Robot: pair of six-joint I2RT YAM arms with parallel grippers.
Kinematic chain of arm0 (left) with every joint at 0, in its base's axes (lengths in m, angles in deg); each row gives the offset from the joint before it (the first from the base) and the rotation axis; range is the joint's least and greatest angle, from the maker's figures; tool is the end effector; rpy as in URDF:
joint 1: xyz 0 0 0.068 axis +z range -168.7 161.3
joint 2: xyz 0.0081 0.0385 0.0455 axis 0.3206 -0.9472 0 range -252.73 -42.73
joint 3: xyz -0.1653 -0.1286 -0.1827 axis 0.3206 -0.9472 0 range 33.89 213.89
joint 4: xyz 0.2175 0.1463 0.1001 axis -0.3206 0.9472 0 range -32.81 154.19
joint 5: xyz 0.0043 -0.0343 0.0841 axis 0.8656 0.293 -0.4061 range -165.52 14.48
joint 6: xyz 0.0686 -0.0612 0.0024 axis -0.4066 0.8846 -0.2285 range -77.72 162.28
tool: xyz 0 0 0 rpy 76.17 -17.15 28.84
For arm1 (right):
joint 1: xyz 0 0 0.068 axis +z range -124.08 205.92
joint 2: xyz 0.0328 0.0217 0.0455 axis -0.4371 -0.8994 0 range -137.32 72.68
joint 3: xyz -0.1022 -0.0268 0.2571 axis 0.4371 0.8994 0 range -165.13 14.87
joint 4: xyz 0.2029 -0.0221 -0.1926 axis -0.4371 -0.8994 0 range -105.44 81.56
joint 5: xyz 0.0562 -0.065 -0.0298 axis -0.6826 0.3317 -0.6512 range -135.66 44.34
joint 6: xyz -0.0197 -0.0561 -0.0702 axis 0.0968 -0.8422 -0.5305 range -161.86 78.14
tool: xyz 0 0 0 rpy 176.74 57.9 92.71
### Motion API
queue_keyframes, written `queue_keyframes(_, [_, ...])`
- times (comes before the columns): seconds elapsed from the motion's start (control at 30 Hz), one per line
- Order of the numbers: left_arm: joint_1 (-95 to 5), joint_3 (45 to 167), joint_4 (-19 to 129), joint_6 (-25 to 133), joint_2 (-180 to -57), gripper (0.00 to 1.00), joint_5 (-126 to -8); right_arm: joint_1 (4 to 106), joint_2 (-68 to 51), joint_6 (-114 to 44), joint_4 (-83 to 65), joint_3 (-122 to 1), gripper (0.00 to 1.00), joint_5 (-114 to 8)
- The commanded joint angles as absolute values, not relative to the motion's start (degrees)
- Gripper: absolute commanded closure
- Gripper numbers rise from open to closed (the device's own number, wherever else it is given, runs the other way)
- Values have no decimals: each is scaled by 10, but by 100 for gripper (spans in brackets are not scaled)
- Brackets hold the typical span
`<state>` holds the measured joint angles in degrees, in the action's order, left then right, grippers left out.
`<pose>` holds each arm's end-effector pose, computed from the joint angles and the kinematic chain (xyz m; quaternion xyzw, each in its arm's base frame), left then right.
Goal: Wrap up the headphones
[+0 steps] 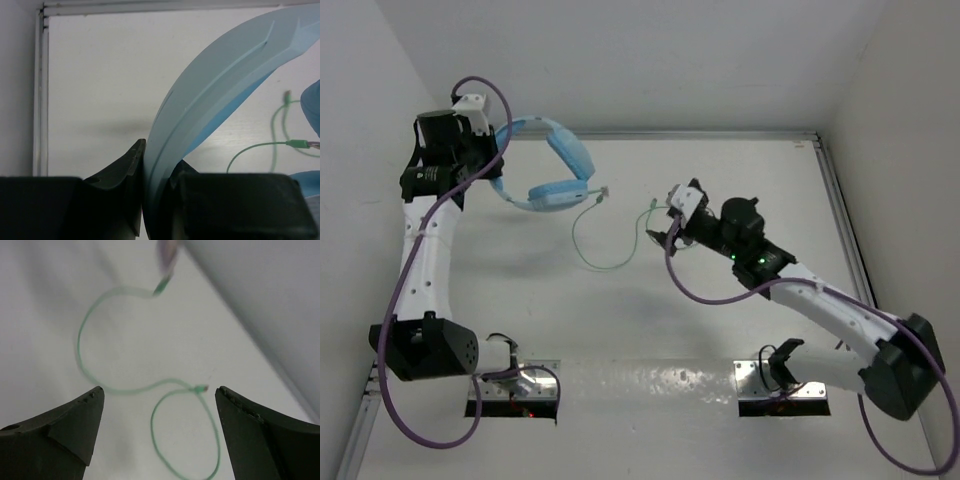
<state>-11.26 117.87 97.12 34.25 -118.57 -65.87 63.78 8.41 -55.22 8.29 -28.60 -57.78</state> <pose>0.3394 0.0304 0.3897 0.0455 0.8704 -0.0076 0.4902 0.2474 0.2143 0.3070 -0.3795 0.6251 0.2193 0.6459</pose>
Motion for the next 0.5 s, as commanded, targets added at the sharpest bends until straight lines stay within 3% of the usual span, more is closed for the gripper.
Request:
queue_keyframes(0.0, [-117,1242,948,438,-1156,100,-590,636,-11,-657,55,-260,11,-600])
queue_keyframes(0.13, [-116,1251,938,468,-1143,100,-586,637,-105,-668,23,-289,19,-608])
queue_keyframes(0.33, [-117,1250,934,484,-1133,100,-585,675,-191,-735,140,-277,15,-566])
queue_keyframes(0.47, [-117,1251,933,491,-1128,100,-573,688,-255,-743,114,-338,17,-582])
